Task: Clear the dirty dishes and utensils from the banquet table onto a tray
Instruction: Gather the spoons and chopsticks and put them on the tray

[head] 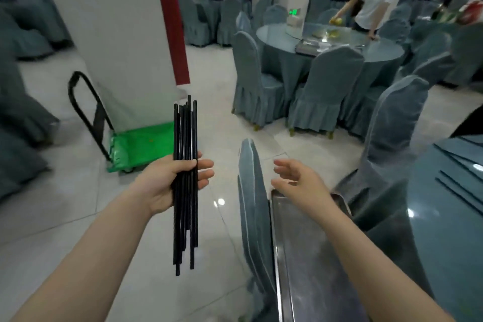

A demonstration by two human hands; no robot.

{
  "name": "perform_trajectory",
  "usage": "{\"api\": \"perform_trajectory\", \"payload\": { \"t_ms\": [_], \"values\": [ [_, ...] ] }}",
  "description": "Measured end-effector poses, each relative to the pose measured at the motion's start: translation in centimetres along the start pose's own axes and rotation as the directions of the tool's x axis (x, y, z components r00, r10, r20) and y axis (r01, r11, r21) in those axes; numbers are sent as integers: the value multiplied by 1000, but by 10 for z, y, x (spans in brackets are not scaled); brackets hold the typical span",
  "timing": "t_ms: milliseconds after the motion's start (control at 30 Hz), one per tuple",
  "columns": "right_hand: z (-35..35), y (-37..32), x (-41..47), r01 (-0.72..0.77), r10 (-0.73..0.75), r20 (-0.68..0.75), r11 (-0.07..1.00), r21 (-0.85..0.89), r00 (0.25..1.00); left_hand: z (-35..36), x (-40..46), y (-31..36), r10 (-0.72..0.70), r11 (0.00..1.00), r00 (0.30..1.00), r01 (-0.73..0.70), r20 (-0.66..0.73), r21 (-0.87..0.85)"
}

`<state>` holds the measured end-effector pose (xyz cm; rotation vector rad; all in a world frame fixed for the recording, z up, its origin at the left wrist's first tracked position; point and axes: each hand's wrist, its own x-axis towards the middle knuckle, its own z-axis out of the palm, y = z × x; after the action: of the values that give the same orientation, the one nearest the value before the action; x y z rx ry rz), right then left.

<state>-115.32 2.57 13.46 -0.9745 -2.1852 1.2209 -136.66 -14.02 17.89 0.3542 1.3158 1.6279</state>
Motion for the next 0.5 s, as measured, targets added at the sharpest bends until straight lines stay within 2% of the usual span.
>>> {"api": "perform_trajectory", "payload": {
  "t_ms": [100,267,367,500],
  "values": [
    [40,-12,46,4,-10,106,998,55,994,-51,26,20,-10,1000,997,12,-82,24],
    [87,-27,131,25,-58,164,980,198,985,-122,88,59,-10,999,979,16,-203,29],
    [110,-29,175,-35,-19,185,958,285,983,-154,127,75,-42,998,974,51,-221,35],
    [137,-30,239,-60,4,184,953,296,983,-189,185,98,-35,999,971,39,-235,13]
  ]
}}
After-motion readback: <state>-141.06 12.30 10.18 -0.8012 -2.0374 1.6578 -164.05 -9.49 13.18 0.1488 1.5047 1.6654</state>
